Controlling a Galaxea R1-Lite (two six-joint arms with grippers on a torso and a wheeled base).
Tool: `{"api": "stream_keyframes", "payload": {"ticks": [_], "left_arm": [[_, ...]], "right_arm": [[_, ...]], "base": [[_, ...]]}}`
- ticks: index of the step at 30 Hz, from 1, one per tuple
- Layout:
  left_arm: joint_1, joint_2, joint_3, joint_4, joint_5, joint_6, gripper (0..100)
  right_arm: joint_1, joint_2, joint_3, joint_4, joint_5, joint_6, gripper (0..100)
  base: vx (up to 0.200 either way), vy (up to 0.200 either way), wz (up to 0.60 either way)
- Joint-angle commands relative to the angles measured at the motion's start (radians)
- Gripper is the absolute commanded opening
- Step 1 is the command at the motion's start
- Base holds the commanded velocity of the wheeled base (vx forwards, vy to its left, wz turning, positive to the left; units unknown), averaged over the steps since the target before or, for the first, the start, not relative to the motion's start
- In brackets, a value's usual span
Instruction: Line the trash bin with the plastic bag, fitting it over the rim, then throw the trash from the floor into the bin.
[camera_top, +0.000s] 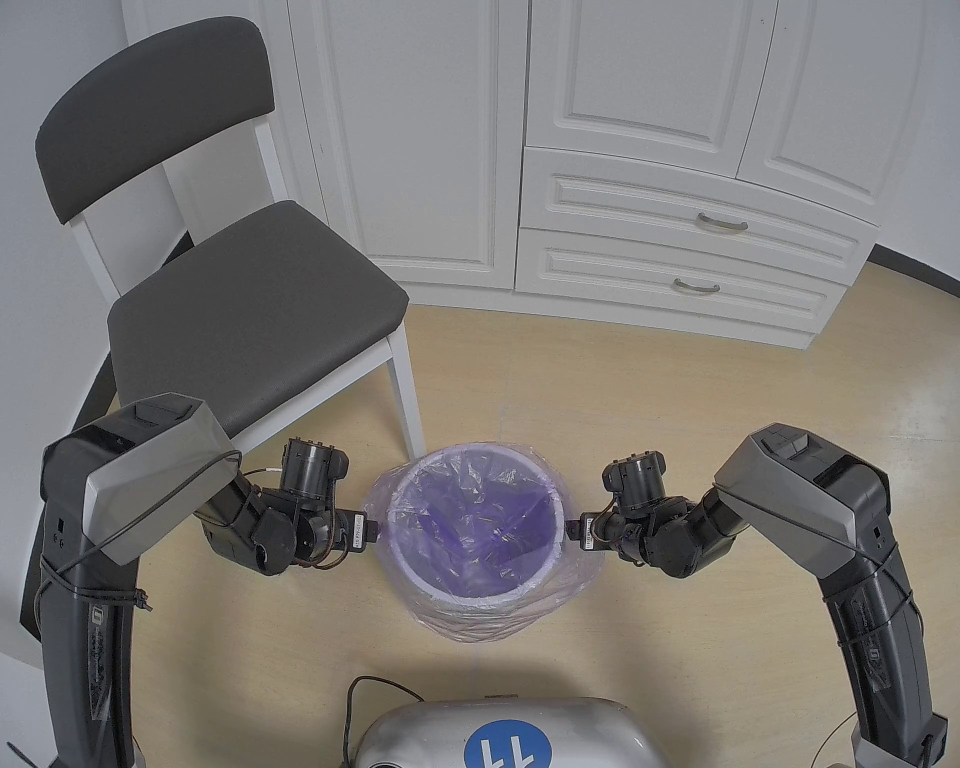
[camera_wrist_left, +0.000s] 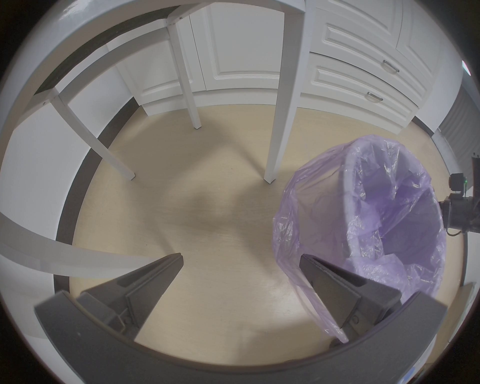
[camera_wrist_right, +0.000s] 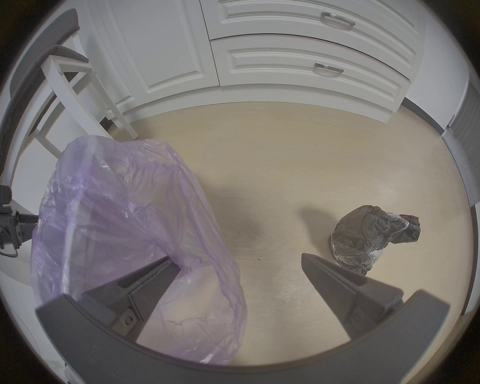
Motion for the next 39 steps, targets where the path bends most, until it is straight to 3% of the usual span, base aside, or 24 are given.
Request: {"api": "stream_keyframes", "payload": {"ticks": [1,14,22,28,39], "left_arm": [[0.000,0.023,-0.006,-0.003,0.001,-0.001,100],[-0.008,0.147,-0.105,0.042,0.010,-0.007,100],[-0.008,0.153,-0.144,0.072,0.013,-0.033,100],[-0.003,0.176,-0.210,0.091,0.016,-0.080,100],[0.008,0.176,-0.251,0.190,0.059,-0.082,100]], "right_arm": [[-0.004,0.016,-0.008,0.000,-0.006,-0.001,100],[-0.002,0.018,-0.009,-0.002,-0.094,-0.048,100],[-0.005,0.019,-0.015,0.000,-0.101,-0.059,100],[-0.021,0.044,-0.069,-0.002,-0.189,-0.085,100],[-0.025,0.045,-0.071,-0.002,-0.192,-0.091,100]], "base": [[0.000,0.000,0.00],[0.000,0.000,0.00],[0.000,0.000,0.00],[0.000,0.000,0.00],[0.000,0.000,0.00]]}}
